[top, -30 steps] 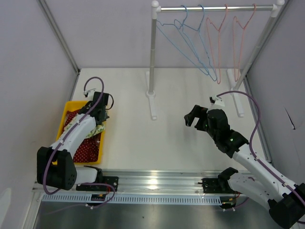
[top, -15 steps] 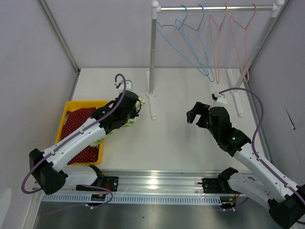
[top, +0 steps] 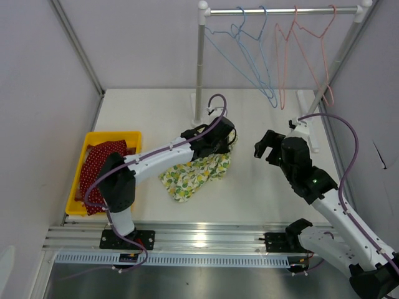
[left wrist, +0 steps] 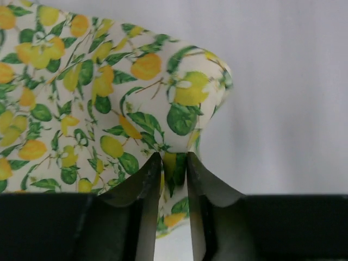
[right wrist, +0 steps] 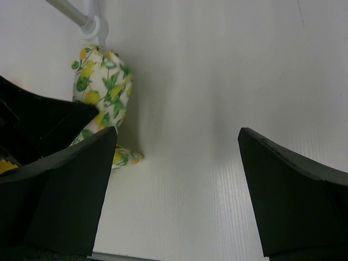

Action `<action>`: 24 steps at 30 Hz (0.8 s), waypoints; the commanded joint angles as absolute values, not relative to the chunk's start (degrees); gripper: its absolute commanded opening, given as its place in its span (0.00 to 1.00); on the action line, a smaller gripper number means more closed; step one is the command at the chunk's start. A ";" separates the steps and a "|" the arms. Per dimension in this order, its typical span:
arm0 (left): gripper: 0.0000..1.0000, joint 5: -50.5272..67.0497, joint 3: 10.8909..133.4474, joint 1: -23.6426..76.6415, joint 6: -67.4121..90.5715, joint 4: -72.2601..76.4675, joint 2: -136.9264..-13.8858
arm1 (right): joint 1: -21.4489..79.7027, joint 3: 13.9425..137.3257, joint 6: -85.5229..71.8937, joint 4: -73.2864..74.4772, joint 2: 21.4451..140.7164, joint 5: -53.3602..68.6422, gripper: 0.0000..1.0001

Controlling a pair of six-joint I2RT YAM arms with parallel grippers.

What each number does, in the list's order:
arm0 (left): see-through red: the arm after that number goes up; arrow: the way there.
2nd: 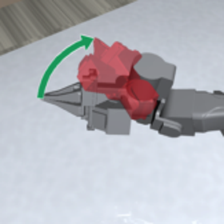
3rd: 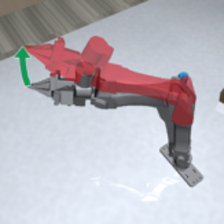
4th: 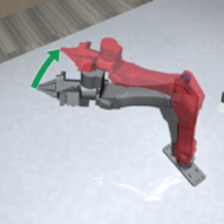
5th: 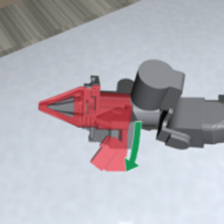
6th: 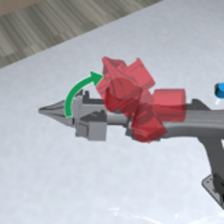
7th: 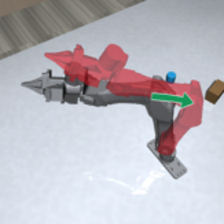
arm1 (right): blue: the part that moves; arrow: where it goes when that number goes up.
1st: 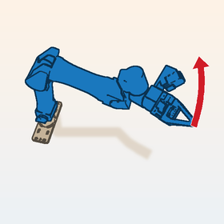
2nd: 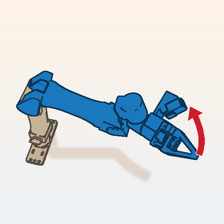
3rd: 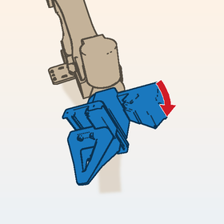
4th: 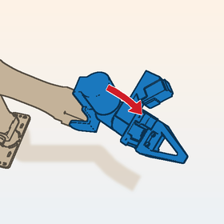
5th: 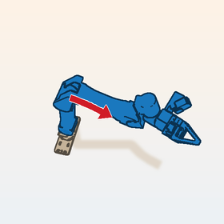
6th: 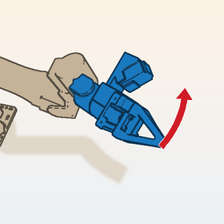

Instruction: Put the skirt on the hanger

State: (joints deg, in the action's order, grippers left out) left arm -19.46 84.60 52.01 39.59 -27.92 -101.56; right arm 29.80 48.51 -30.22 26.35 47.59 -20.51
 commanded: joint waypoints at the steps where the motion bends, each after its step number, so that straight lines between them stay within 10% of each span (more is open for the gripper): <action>1: 0.42 -18.98 89.83 50.63 39.29 -26.28 -101.87 | 29.71 49.58 -30.41 27.34 48.77 -19.44 0.99; 3: 0.63 -17.77 86.77 49.05 39.29 -25.14 -99.42 | 29.62 48.78 -31.02 26.90 49.74 -17.59 1.00; 7: 0.74 -18.27 77.27 45.35 38.24 -24.26 -91.95 | 32.41 46.76 -31.82 24.62 53.51 -14.33 0.98; 24: 0.64 -22.85 49.22 33.31 42.89 -29.97 -72.76 | 53.44 48.27 -37.00 19.00 71.20 -24.27 0.87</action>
